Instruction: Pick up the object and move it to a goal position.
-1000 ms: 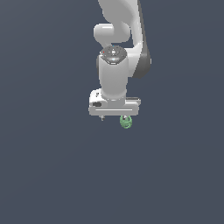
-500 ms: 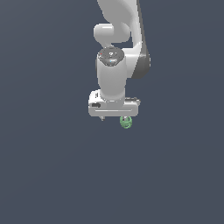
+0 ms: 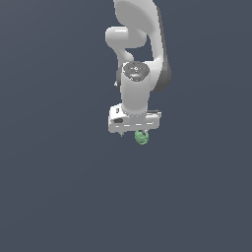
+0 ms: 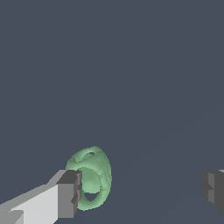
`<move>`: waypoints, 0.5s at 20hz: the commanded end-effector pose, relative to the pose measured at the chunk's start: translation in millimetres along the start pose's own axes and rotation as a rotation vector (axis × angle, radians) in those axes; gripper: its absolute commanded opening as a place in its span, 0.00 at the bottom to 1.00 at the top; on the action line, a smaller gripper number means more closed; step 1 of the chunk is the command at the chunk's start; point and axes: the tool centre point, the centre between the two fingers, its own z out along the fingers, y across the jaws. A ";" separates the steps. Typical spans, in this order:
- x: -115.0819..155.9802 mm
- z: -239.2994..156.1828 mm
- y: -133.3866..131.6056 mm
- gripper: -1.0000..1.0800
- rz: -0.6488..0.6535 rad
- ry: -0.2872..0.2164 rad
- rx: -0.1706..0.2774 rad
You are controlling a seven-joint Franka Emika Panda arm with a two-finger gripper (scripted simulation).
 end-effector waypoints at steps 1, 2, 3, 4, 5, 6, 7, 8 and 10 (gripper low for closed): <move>-9.8 13.2 -11.4 0.96 -0.054 0.000 -0.006; -14.6 19.0 -16.6 0.96 -0.079 0.000 -0.008; -19.3 24.5 -21.5 0.96 -0.103 0.001 -0.010; -23.8 29.5 -26.0 0.96 -0.125 0.001 -0.012; -28.1 34.1 -30.2 0.96 -0.146 0.001 -0.013; -32.1 38.2 -34.0 0.96 -0.166 0.001 -0.015; -35.8 41.9 -37.6 0.96 -0.183 0.002 -0.016; -39.3 45.3 -40.7 0.96 -0.199 0.002 -0.017; -45.3 50.8 -46.0 0.96 -0.226 0.002 -0.018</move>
